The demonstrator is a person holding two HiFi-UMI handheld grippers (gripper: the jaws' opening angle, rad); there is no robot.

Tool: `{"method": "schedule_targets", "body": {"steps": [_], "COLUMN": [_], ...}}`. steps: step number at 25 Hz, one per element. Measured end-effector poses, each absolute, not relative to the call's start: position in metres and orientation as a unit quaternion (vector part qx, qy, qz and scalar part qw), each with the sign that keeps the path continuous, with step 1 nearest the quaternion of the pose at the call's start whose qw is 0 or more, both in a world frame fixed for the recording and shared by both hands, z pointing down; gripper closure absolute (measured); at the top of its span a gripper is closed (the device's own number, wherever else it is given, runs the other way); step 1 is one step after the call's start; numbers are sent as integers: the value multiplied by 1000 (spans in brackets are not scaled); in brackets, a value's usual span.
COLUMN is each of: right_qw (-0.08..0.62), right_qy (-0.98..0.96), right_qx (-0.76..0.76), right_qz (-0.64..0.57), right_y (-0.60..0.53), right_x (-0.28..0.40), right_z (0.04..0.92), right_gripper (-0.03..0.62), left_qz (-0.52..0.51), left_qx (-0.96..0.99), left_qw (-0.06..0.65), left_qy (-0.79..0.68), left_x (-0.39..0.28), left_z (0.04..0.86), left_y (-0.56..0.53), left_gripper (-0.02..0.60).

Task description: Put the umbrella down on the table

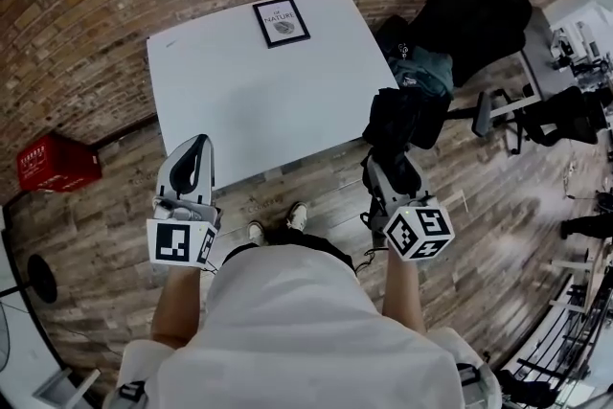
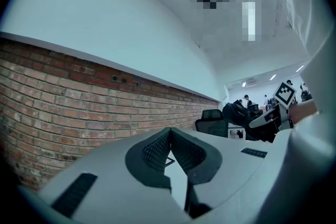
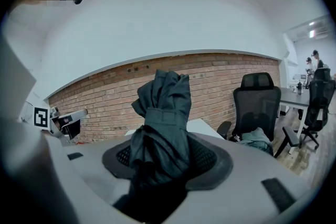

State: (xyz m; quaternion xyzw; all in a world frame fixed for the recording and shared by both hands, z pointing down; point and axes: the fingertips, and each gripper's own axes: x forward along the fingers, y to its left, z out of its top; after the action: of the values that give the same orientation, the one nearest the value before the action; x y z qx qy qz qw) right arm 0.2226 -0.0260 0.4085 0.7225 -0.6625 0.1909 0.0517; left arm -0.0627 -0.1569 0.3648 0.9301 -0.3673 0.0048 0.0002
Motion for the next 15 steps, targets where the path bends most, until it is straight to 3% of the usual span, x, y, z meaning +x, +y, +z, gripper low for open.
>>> {"method": "schedule_targets", "body": {"steps": [15], "right_qw": [84], "right_qy": [-697], "right_qx": [682], "right_qz": [205], "right_y": [-76], "right_x": [231], "right_z": [434], "right_gripper": [359], "left_qz": [23], "left_qx": [914], "left_qw": [0], "left_qy": [-405], "left_x": [-62], "left_z": [367], "left_y": [-160], "left_gripper": [558]}}
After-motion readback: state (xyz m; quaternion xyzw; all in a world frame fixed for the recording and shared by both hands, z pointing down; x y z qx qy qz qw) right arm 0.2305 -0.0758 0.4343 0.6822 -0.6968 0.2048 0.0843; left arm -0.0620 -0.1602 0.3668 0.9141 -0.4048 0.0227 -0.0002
